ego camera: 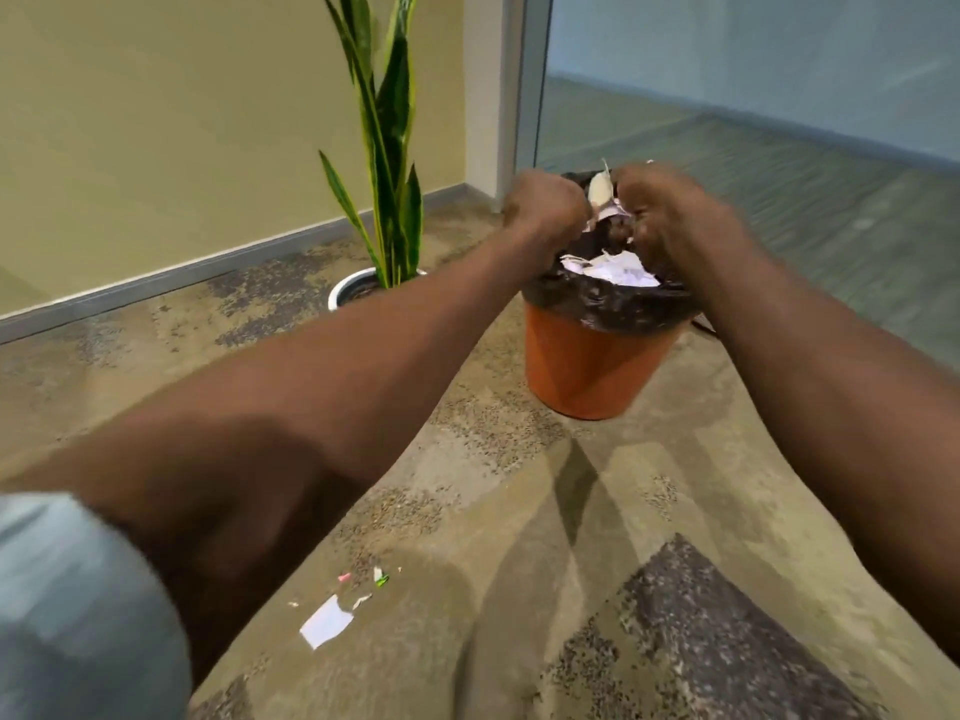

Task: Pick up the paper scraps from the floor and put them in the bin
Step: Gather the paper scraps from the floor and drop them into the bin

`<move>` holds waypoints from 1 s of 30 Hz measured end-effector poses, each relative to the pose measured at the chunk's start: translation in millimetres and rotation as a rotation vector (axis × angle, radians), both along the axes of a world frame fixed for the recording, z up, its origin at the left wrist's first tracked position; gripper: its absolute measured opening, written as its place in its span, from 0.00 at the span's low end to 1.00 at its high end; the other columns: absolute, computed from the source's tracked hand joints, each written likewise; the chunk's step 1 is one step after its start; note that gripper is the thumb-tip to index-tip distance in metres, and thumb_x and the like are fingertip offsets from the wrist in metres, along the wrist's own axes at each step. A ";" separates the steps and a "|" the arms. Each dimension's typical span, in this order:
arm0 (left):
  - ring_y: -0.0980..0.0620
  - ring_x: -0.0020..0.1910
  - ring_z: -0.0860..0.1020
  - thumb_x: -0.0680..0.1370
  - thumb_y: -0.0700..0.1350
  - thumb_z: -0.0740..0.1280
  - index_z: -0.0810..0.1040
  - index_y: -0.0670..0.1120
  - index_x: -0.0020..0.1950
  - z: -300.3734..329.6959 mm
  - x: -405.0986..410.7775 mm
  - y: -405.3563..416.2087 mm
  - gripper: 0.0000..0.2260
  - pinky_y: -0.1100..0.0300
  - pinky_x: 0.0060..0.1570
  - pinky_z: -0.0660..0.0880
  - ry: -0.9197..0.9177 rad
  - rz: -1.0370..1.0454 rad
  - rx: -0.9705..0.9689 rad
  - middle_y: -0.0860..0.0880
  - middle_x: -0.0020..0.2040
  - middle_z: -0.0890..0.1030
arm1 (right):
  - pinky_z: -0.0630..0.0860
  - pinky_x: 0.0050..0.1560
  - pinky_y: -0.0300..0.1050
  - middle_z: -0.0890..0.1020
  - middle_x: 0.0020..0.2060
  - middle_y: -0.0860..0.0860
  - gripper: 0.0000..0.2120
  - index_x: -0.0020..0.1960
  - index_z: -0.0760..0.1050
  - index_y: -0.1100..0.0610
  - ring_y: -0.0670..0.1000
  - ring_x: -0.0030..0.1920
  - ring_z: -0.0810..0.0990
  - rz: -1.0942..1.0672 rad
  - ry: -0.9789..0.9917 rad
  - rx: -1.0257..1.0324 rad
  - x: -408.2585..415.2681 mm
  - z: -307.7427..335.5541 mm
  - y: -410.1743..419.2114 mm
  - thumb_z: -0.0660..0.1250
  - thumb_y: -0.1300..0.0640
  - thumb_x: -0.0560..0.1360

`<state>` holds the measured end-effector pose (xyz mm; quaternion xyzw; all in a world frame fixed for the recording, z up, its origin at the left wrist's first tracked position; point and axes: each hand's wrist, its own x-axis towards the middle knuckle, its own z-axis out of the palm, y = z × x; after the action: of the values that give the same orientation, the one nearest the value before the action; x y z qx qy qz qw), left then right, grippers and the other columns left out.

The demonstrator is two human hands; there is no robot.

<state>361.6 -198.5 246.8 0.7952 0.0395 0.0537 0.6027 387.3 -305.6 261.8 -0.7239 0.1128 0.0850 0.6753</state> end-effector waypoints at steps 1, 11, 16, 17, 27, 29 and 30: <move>0.48 0.51 0.83 0.77 0.41 0.69 0.83 0.39 0.54 0.9 8.2 -7.0 0.09 0.57 0.50 0.80 0.017 -0.003 0.052 0.45 0.51 0.84 | 0.79 0.43 0.51 0.79 0.52 0.61 0.16 0.61 0.77 0.62 0.59 0.53 0.82 0.010 0.058 -0.071 1.9 -1.2 -8.3 0.54 0.58 0.82; 0.49 0.53 0.80 0.77 0.31 0.66 0.80 0.39 0.59 -26.5 -7.5 23.2 0.12 0.61 0.53 0.78 -0.102 -0.025 -0.066 0.44 0.55 0.81 | 0.76 0.54 0.53 0.76 0.47 0.58 0.11 0.45 0.73 0.58 0.56 0.49 0.76 -0.057 -0.052 -0.307 13.2 -20.9 -24.7 0.55 0.61 0.82; 0.48 0.48 0.83 0.76 0.32 0.69 0.80 0.36 0.57 -68.1 -58.8 79.2 0.10 0.59 0.46 0.82 -0.124 0.098 -0.256 0.42 0.50 0.83 | 0.76 0.42 0.43 0.82 0.36 0.50 0.12 0.40 0.83 0.59 0.47 0.37 0.80 -0.153 -0.646 -0.668 -28.4 -49.3 13.4 0.62 0.57 0.75; 0.48 0.45 0.83 0.76 0.32 0.70 0.80 0.36 0.56 -82.4 -72.7 93.2 0.09 0.61 0.43 0.82 -0.082 0.129 -0.278 0.43 0.47 0.83 | 0.77 0.42 0.39 0.84 0.38 0.48 0.12 0.44 0.84 0.56 0.45 0.38 0.80 -0.077 -0.719 -0.631 -43.1 -59.4 27.3 0.63 0.56 0.75; 0.66 0.36 0.78 0.71 0.44 0.77 0.80 0.55 0.40 -251.5 -249.9 232.2 0.09 0.76 0.32 0.71 0.367 0.104 0.479 0.57 0.40 0.81 | 0.73 0.34 0.34 0.83 0.38 0.52 0.03 0.42 0.82 0.61 0.48 0.36 0.81 1.028 -0.460 -0.634 -172.9 -259.4 131.4 0.70 0.64 0.74; 0.63 0.40 0.78 0.66 0.50 0.81 0.81 0.54 0.43 -269.3 -280.7 242.7 0.11 0.72 0.37 0.72 0.398 0.101 0.559 0.58 0.41 0.80 | 0.66 0.36 0.38 0.76 0.37 0.49 0.06 0.39 0.76 0.56 0.48 0.37 0.75 1.124 -0.432 -0.653 -190.9 -290.4 143.4 0.73 0.61 0.71; 0.60 0.41 0.77 0.63 0.53 0.82 0.82 0.54 0.46 -277.2 -293.3 244.5 0.15 0.68 0.39 0.73 0.410 0.096 0.589 0.57 0.43 0.78 | 0.64 0.38 0.40 0.74 0.39 0.49 0.07 0.42 0.76 0.56 0.48 0.40 0.72 1.158 -0.441 -0.678 -197.4 -301.4 149.1 0.75 0.58 0.70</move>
<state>68.3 46.0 -30.3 0.9261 0.1795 -0.0697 0.3243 189.8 -156.5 -39.6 -0.8383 -0.4096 0.2423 0.2660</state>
